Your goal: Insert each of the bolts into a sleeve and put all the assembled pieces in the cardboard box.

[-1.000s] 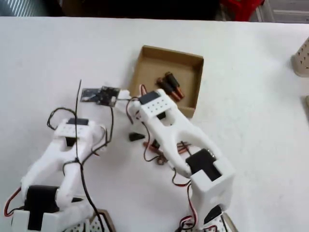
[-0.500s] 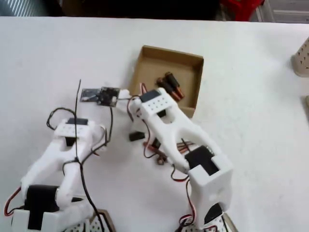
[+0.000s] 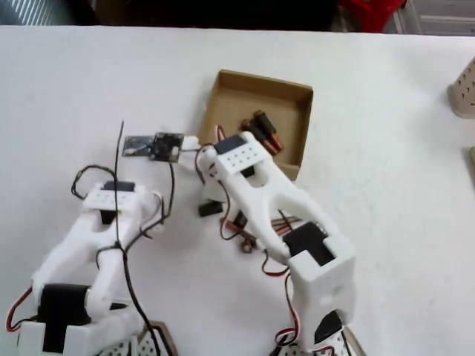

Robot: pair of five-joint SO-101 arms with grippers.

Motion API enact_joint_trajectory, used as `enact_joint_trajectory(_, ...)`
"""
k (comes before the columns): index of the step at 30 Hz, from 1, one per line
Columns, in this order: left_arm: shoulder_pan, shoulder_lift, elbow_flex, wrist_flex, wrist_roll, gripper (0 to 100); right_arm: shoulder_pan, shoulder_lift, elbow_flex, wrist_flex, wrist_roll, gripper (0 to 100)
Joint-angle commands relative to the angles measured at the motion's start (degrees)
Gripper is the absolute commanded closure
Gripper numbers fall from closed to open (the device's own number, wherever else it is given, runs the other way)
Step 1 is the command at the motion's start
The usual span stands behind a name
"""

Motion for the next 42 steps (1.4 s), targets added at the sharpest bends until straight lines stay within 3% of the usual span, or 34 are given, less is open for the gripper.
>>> enact_joint_trajectory(1, -0.1, 0.0, -2.6, 0.2, -0.8, 97, 2.6, -3.6, -0.6, 0.8, -5.5, 98.2)
enact_joint_trajectory(9, -0.1, 0.0, -2.6, 0.1, -0.8, 97, 8.6, -18.1, -0.4, 4.7, -16.2, 98.2)
enact_joint_trajectory(18, -0.1, 0.0, -2.6, 0.0, -0.8, 97, 18.2, -22.6, 0.1, 17.0, -16.9, 98.1)
enact_joint_trajectory(28, 2.1, -0.5, -2.8, 1.3, -0.7, 98, 28.8, -22.9, 14.2, 9.8, -22.2, 98.1)
enact_joint_trajectory(36, 11.8, -18.5, -6.1, 15.5, -0.4, 98, 33.9, -22.9, 16.7, 10.9, -22.6, 98.1)
enact_joint_trajectory(42, 24.2, -29.4, 0.1, 9.1, 2.0, 98, 40.1, -28.2, 18.0, 12.2, -22.6, 98.1)
